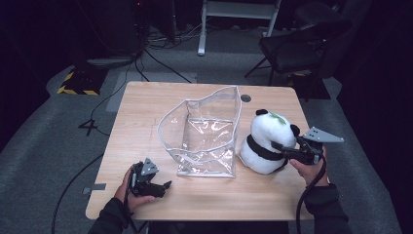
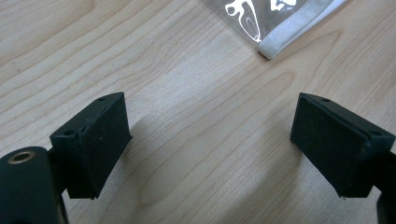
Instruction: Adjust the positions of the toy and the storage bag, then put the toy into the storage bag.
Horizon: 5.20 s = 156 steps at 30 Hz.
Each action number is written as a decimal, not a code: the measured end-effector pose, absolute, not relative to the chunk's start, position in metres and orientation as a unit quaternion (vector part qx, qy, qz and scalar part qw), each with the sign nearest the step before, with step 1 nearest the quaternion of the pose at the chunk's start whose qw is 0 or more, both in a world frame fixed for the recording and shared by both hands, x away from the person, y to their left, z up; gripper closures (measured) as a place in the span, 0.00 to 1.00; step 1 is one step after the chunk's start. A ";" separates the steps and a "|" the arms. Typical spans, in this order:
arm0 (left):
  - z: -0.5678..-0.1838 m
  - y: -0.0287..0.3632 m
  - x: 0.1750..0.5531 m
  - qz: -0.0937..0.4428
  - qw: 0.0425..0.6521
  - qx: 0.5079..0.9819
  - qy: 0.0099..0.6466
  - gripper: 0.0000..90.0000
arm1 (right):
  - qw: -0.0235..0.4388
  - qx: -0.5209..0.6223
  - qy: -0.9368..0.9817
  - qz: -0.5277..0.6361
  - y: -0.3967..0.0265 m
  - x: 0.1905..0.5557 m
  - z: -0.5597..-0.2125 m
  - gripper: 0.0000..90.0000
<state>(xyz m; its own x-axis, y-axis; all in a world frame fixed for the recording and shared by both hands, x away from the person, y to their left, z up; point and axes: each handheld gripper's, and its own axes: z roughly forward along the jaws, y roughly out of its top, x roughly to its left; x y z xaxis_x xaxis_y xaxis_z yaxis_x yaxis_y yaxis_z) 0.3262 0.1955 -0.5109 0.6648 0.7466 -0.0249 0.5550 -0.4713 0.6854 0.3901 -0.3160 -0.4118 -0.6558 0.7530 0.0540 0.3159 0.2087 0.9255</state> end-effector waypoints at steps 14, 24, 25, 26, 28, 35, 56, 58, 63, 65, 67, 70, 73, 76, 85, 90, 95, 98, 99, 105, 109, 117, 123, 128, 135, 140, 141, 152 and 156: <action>-0.511 0.195 0.327 0.141 0.341 0.846 0.384 0.13 | 0.234 0.367 0.731 0.526 -0.334 0.383 -0.401 0.43; -0.511 0.196 0.326 0.143 0.340 0.847 0.383 0.13 | 0.250 0.370 0.721 0.530 -0.341 0.380 -0.391 0.43; -0.511 0.196 0.326 0.143 0.340 0.847 0.383 0.13 | 0.252 0.370 0.720 0.531 -0.342 0.380 -0.390 0.43; -0.511 0.196 0.326 0.143 0.340 0.847 0.384 0.13 | 0.253 0.369 0.720 0.531 -0.342 0.380 -0.388 0.43; -0.511 0.196 0.326 0.143 0.340 0.847 0.384 0.13 | 0.256 0.367 0.721 0.529 -0.342 0.379 -0.384 0.43; -0.511 0.195 0.327 0.142 0.341 0.847 0.384 0.13 | 0.270 0.358 0.716 0.535 -0.344 0.379 -0.363 0.43; -0.511 0.195 0.325 0.144 0.340 0.844 0.389 0.13 | 0.306 0.329 0.699 0.556 -0.327 0.383 -0.299 0.43; -0.511 0.195 0.325 0.144 0.340 0.844 0.389 0.13 | 0.308 0.326 0.699 0.557 -0.327 0.383 -0.296 0.43; -0.511 0.195 0.325 0.144 0.340 0.844 0.389 0.14 | 0.313 0.322 0.697 0.559 -0.325 0.384 -0.286 0.43; -0.511 0.195 0.325 0.144 0.340 0.844 0.389 0.14 | 0.314 0.320 0.697 0.559 -0.324 0.383 -0.283 0.43; -0.511 0.195 0.325 0.144 0.340 0.844 0.389 0.13 | 0.319 0.316 0.697 0.559 -0.322 0.383 -0.278 0.43; -0.511 0.195 0.325 0.144 0.340 0.844 0.389 0.13 | 0.326 0.309 0.694 0.562 -0.319 0.383 -0.267 0.43; -0.511 0.195 0.325 0.144 0.340 0.844 0.389 0.13 | 0.330 0.302 0.694 0.564 -0.316 0.383 -0.257 0.43; -0.511 0.195 0.325 0.144 0.340 0.844 0.389 0.14 | 0.336 0.294 0.692 0.567 -0.312 0.383 -0.247 0.43; -0.511 0.195 0.325 0.144 0.340 0.844 0.389 0.14 | 0.336 0.280 0.689 0.578 -0.300 0.386 -0.228 0.43; -0.511 0.195 0.325 0.144 0.340 0.844 0.389 0.13 | 0.336 0.271 0.688 0.583 -0.293 0.387 -0.220 0.43; -0.511 0.195 0.325 0.144 0.340 0.844 0.389 0.13 | 0.337 0.264 0.691 0.583 -0.286 0.387 -0.215 0.43; -0.511 0.195 0.325 0.144 0.340 0.844 0.388 0.13 | 0.336 0.258 0.691 0.585 -0.281 0.386 -0.212 0.43; -0.511 0.195 0.325 0.144 0.340 0.844 0.389 0.13 | 0.337 0.256 0.692 0.585 -0.280 0.386 -0.211 0.43; -0.511 0.195 0.325 0.144 0.340 0.844 0.389 0.14 | 0.334 0.245 0.694 0.589 -0.268 0.385 -0.205 0.43; -0.511 0.195 0.325 0.144 0.340 0.844 0.389 0.14 | 0.334 0.240 0.695 0.589 -0.264 0.385 -0.202 0.43; -0.511 0.195 0.325 0.144 0.340 0.844 0.389 0.14 | 0.327 0.225 0.698 0.596 -0.248 0.384 -0.195 0.43; -0.511 0.195 0.325 0.143 0.340 0.844 0.389 0.13 | 0.321 0.217 0.701 0.599 -0.236 0.384 -0.193 0.43; -0.511 0.195 0.325 0.143 0.340 0.844 0.389 0.13 | 0.314 0.209 0.705 0.601 -0.225 0.386 -0.193 0.43; -0.511 0.195 0.325 0.143 0.340 0.844 0.389 0.14 | 0.303 0.198 0.711 0.602 -0.209 0.387 -0.194 0.43; -0.511 0.195 0.325 0.144 0.340 0.844 0.388 0.13 | 0.294 0.189 0.716 0.604 -0.194 0.390 -0.198 0.43; -0.511 0.195 0.325 0.144 0.340 0.844 0.388 0.13 | 0.291 0.188 0.718 0.604 -0.191 0.390 -0.198 0.43; -0.511 0.196 0.325 0.143 0.339 0.845 0.388 0.14 | 0.272 0.169 0.735 0.597 -0.161 0.394 -0.208 0.43; -0.511 0.195 0.325 0.144 0.339 0.845 0.388 0.13 | 0.265 0.165 0.740 0.596 -0.152 0.395 -0.212 0.43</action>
<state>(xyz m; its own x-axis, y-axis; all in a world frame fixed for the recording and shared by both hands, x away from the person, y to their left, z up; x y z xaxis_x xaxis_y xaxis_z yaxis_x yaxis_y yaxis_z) 0.3253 0.1954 -0.5109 0.6571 0.7535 -0.0197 0.5576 -0.4683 0.6854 0.3952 -0.1521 -0.2116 -0.8051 0.5600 -0.1954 -0.0722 0.2345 0.9694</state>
